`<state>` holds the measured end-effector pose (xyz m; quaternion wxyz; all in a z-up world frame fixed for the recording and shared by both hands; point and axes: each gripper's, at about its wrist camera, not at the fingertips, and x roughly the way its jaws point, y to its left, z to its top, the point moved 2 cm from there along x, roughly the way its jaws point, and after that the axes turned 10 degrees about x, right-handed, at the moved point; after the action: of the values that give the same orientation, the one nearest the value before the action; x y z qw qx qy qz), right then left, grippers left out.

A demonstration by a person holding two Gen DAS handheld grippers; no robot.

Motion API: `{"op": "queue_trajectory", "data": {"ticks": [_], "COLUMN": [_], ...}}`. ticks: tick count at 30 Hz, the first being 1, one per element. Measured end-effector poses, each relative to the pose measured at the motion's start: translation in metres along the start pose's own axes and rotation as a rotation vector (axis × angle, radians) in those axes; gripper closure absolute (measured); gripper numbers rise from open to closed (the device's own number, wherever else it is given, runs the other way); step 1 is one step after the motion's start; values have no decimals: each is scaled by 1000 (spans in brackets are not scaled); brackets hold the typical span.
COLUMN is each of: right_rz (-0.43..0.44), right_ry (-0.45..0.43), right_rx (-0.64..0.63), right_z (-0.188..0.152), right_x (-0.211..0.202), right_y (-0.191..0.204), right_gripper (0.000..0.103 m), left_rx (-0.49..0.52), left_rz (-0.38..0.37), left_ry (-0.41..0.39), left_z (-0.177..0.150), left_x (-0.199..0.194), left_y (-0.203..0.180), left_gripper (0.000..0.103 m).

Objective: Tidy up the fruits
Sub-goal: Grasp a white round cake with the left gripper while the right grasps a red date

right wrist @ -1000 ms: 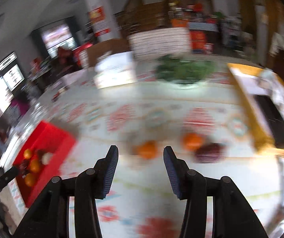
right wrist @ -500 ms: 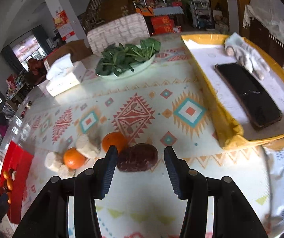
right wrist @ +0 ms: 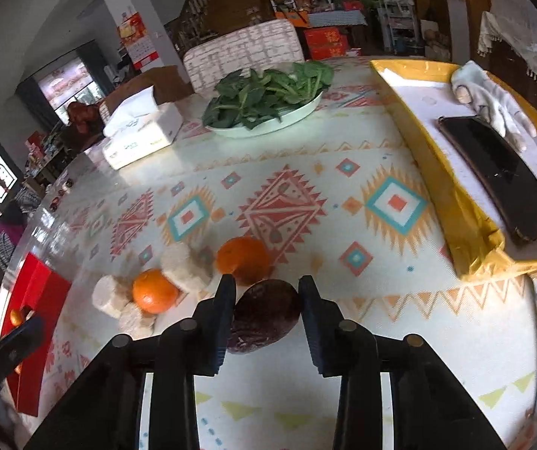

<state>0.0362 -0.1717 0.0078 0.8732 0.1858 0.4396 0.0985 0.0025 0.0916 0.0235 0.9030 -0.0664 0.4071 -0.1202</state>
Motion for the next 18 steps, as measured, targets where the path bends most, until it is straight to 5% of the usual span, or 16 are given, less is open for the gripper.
{"op": "queue_trajectory", "data": {"ticks": [10,13,18], "right_rz": [54,53,7], "right_ry": [58,81,76], "right_rx": [-68,-83,-159], "right_z": [-16,-18,-27], "right_x": [2,6,6], "right_y": [15,18,30], "right_gripper": [65,65,64], "left_rx": [72,95,142], "left_rz": [-29,-70,-18], "left_ry": [27,3,-25], "left_z": [21,21,19], "left_x": [52,50,44], "left_y": [-22,-26,-33], "left_gripper": [42,69,71]}}
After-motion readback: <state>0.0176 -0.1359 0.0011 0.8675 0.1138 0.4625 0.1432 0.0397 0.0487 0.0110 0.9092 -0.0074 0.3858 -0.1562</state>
